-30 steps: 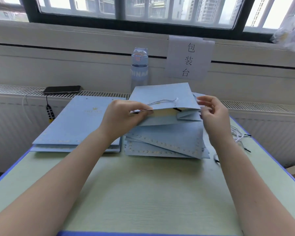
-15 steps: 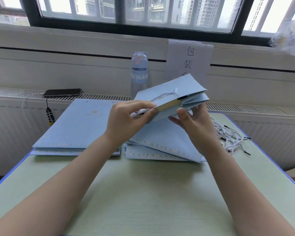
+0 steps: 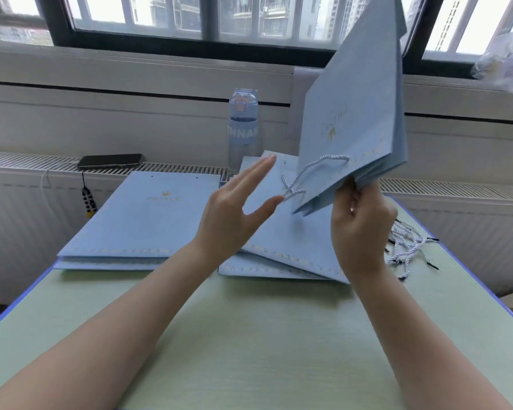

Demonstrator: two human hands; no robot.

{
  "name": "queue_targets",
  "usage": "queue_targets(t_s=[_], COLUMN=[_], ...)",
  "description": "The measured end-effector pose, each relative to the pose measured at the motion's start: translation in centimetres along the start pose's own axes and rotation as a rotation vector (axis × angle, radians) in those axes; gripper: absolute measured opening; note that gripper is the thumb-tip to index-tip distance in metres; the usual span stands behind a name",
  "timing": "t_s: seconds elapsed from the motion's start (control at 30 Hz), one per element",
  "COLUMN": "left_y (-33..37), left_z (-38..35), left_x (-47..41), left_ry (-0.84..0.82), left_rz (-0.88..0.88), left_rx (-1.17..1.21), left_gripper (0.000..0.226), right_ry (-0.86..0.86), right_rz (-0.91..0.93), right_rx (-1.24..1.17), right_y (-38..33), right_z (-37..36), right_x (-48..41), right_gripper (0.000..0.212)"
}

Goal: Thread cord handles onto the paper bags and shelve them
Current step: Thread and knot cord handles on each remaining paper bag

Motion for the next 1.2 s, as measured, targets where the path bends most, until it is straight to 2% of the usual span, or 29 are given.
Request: queue_targets(t_s=[0.17, 0.3, 0.37, 0.5, 0.6, 0.67, 0.8, 0.93, 1.13, 1.2], left_y=[0.0, -0.2, -0.6, -1.4, -3.0, -4.2, -5.0, -4.4, -3.3, -3.0], left_z=[1.1, -0.3, -1.3, -1.5, -1.4, -1.6, -2.0, -2.6, -2.7, -2.8], left_x=[-0.7, -0.2, 0.1, 0.5, 1.1, 1.6, 2.1, 2.4, 2.2, 2.3], left_ry=[0.064, -0.072, -0.155, -0.235, -0.358, -0.426, -0.461, -0.473, -0.425, -0.431], left_rz=[0.069, 0.059, 0.053, 0.027, 0.058, 0.109, 0.179, 0.191, 0.297, 0.300], left_rx=[0.129, 0.021, -0.033, -0.003, 0.011, 0.009, 0.014, -0.103, -0.184, -0.210], left_gripper=[0.060, 0.065, 0.059, 0.036, 0.032, 0.027, 0.027, 0.033, 0.033, 0.032], right_ry=[-0.090, -0.279, -0.375, -0.564, -0.788, -0.851, -0.860, -0.842, -0.473, -0.423], right_rz=[0.136, 0.217, 0.222, 0.136, -0.049, -0.120, -0.198, -0.218, -0.398, -0.503], right_rx=[0.139, 0.127, 0.116, -0.019, -0.178, -0.209, -0.176, -0.154, 0.091, 0.232], right_y=[0.4, -0.5, -0.9, -0.2, 1.5, 2.3, 3.7, 4.2, 8.0, 10.2], right_z=[-0.3, -1.6, -2.5, -3.4, -4.0, -4.0, -3.7, -3.5, 0.2, 1.6], right_x=[0.1, 0.8, 1.4, 2.0, 2.5, 2.6, 2.6, 2.4, -0.2, -0.1], right_gripper=[0.033, 0.036, 0.036, 0.022, 0.011, 0.010, 0.011, 0.012, 0.017, 0.019])
Point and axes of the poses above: each hand's wrist, its own x-axis away from the middle knuckle, its own z-axis out of the back of the hand, y = z × x, the point moved 6 cm from there along -x, towards the middle knuckle, and after that the axes turned 7 degrees about z, right-handed, at the moved point
